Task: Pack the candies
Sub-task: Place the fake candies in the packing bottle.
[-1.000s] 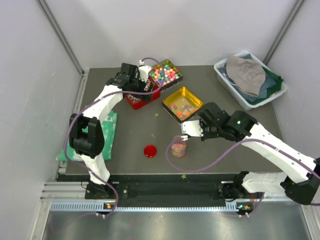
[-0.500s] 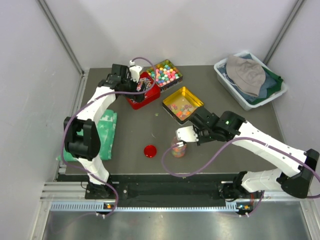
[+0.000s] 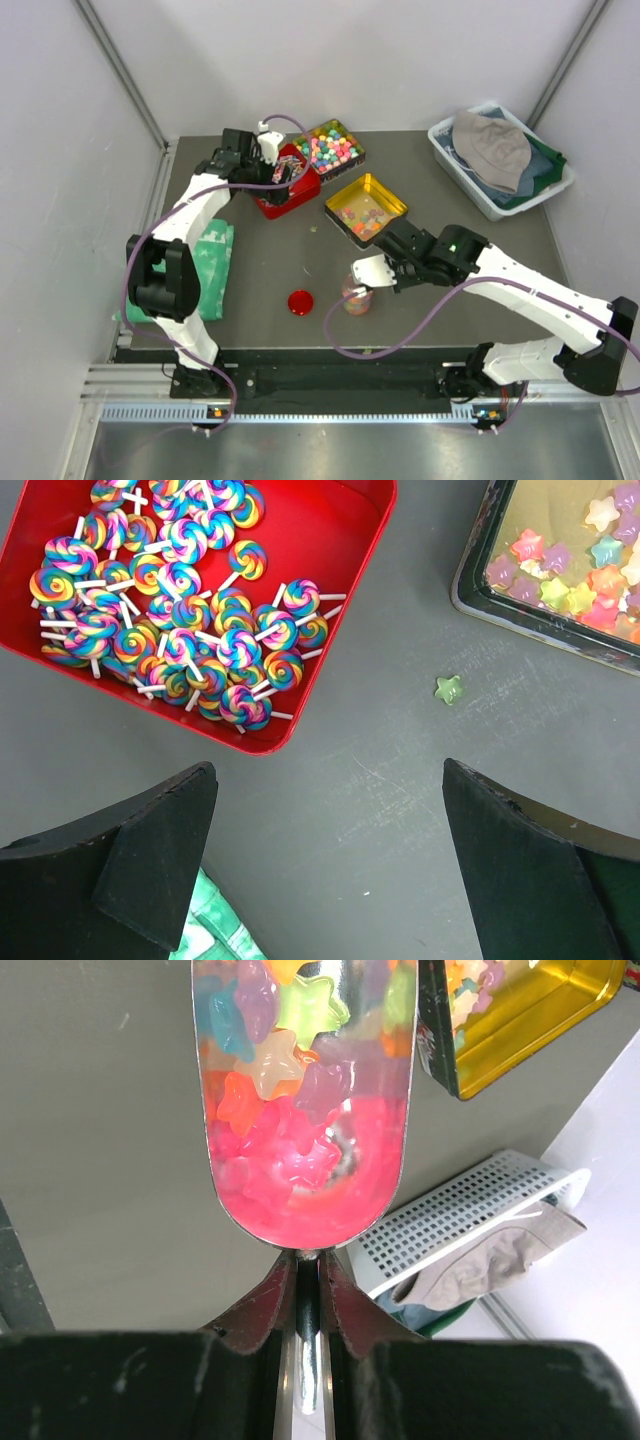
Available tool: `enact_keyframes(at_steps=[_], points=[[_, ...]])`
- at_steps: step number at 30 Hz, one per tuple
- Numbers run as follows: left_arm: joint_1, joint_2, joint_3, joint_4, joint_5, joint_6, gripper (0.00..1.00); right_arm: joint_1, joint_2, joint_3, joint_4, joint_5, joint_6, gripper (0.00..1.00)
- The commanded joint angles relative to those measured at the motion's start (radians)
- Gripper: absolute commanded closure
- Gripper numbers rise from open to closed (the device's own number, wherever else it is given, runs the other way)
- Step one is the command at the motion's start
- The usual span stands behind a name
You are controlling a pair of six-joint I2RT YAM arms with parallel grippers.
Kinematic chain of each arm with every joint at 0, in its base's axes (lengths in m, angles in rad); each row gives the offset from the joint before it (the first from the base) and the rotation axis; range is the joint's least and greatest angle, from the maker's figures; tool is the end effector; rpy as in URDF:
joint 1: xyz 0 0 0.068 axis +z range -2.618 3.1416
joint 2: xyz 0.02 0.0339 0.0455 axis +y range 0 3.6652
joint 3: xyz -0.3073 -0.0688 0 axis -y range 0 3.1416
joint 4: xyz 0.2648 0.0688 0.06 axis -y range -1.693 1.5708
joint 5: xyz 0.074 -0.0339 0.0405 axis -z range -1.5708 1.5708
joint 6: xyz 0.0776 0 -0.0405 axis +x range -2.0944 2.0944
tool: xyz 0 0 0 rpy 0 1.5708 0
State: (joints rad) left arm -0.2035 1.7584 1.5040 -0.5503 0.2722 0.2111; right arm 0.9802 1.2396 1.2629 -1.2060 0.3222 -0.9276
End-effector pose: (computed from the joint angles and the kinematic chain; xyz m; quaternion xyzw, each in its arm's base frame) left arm 0.4383 -0.1117 0.2996 0.2388 0.8888 -0.1244 0.3708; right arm 0.1536 0.1851 0.3336 -0.7721 0.5855 -0.1523 0.1944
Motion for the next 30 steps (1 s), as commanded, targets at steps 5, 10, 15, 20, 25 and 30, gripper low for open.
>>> enact_keyframes(at_steps=[5,10,15,20,25,30], points=[[0.009,-0.056,-0.008,0.019,0.013,-0.003,0.01,0.032,0.009,-0.016,0.003,0.057,-0.022,1.00],[0.010,-0.054,-0.011,0.020,0.018,-0.004,0.01,0.046,0.015,-0.022,0.005,0.077,-0.028,1.00],[0.010,-0.056,-0.021,0.024,0.019,-0.009,0.01,0.055,0.023,-0.016,0.003,0.087,-0.031,1.00],[0.013,-0.057,-0.031,0.030,0.021,-0.007,0.01,0.063,0.029,-0.011,0.000,0.094,-0.034,1.00],[0.016,-0.060,-0.036,0.035,0.027,-0.007,0.01,0.063,0.037,-0.004,-0.001,0.095,-0.037,1.00],[0.019,-0.060,-0.044,0.038,0.030,-0.012,0.01,0.064,0.044,0.006,-0.003,0.095,-0.037,1.00]])
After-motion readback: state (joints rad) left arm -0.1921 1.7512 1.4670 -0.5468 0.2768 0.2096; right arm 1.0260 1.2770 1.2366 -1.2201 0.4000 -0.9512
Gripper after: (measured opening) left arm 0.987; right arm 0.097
